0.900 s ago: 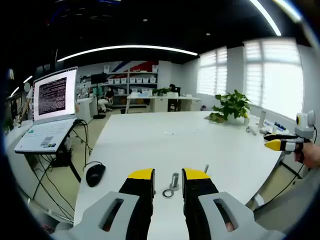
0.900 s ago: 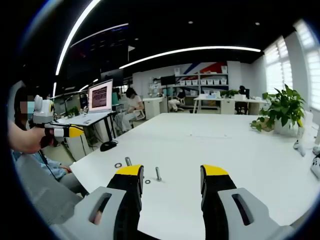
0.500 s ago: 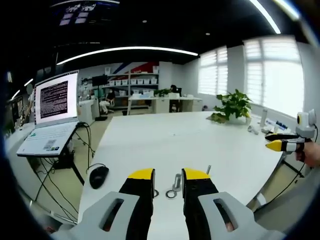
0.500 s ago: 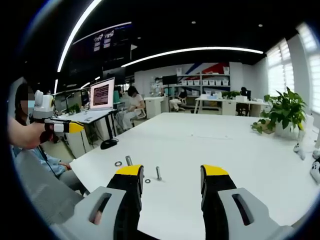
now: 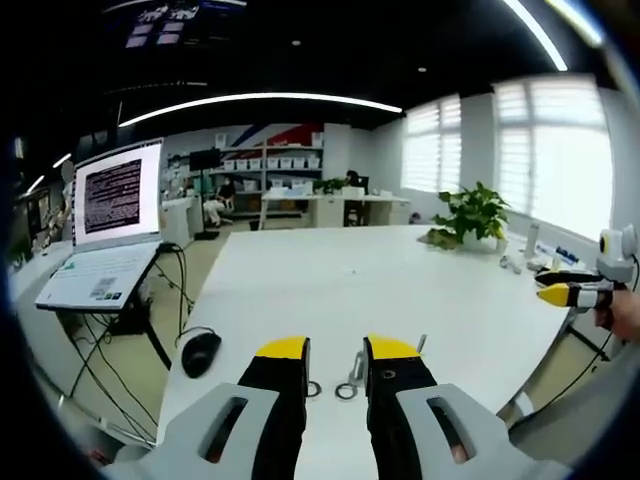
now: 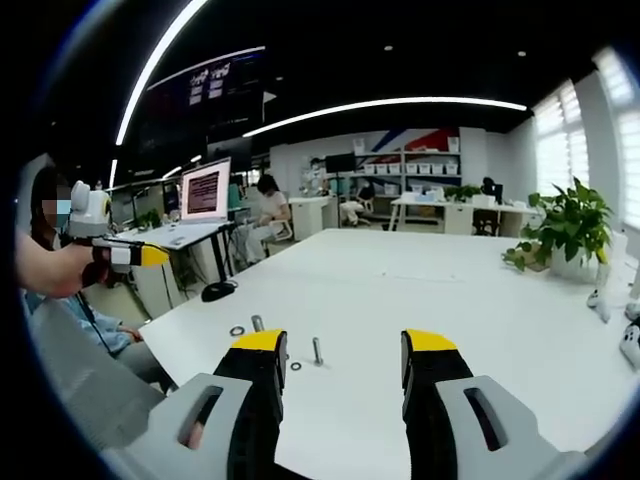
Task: Place the washer onto the threaded stud by aligning its center hole with the stud, sliding it down to the base, and recovering from edge contact or off-axis alignment until the washer reaches the visible bottom stop.
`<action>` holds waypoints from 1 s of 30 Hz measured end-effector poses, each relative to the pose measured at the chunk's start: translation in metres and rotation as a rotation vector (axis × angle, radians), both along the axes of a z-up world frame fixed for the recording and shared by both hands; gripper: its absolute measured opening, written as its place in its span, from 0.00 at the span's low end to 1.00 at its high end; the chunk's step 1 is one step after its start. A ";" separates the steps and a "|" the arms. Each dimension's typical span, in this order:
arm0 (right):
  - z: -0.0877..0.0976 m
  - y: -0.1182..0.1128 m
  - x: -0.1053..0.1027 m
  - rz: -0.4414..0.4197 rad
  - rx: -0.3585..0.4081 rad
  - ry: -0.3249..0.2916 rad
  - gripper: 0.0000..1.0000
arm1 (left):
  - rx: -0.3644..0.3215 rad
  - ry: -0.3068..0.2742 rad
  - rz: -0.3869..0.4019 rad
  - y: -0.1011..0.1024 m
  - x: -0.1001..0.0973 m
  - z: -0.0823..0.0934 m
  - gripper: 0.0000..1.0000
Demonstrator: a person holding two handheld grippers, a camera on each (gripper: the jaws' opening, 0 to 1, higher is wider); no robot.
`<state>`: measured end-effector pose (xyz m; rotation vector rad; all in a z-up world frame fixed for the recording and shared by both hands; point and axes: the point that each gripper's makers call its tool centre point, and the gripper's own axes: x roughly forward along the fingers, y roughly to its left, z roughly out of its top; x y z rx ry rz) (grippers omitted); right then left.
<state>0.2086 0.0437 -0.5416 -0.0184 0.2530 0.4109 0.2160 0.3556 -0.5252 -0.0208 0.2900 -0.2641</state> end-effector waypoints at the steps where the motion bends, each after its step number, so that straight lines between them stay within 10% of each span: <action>1: 0.000 -0.001 0.000 -0.003 0.002 0.000 0.48 | -0.002 -0.005 0.002 0.000 0.000 0.001 0.19; 30: 0.003 0.007 0.008 -0.008 0.032 0.002 0.48 | -0.007 0.027 0.003 0.001 0.010 -0.009 0.19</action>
